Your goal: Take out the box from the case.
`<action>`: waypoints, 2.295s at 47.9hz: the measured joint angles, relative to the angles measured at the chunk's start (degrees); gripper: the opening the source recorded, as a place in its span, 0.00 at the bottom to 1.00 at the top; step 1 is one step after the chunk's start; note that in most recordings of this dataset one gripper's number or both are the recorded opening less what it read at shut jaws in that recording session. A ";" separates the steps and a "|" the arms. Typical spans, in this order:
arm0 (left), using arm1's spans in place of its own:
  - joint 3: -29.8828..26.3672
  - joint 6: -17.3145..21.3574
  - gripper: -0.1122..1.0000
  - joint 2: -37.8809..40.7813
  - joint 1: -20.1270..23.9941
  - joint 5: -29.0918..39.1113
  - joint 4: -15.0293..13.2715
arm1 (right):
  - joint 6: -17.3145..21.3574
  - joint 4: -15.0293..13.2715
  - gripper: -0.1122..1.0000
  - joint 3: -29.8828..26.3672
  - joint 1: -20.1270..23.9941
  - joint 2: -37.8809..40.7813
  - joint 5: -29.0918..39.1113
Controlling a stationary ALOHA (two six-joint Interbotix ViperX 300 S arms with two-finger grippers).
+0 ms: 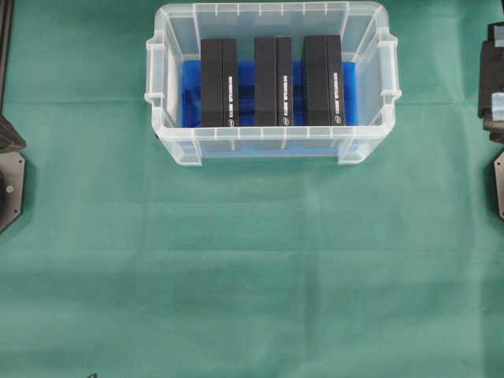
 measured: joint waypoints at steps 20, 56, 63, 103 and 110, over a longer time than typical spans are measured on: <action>-0.18 -12.30 0.11 0.70 -0.09 0.88 0.09 | 17.31 -0.79 0.10 -0.09 0.00 0.35 1.93; -3.08 -60.73 0.11 3.96 -0.09 7.21 1.67 | 72.51 -3.43 0.10 -0.26 -0.09 1.67 2.02; -3.43 -60.91 0.11 5.19 -0.09 9.67 1.76 | 72.60 -3.34 0.10 -0.88 -0.09 3.08 3.78; -4.48 -44.03 0.11 7.29 20.21 11.78 2.20 | 47.55 -3.78 0.10 -2.55 -24.70 7.03 3.08; -4.57 -39.38 0.11 7.38 25.05 10.72 2.20 | 42.80 -3.96 0.10 -2.72 -29.79 8.96 0.44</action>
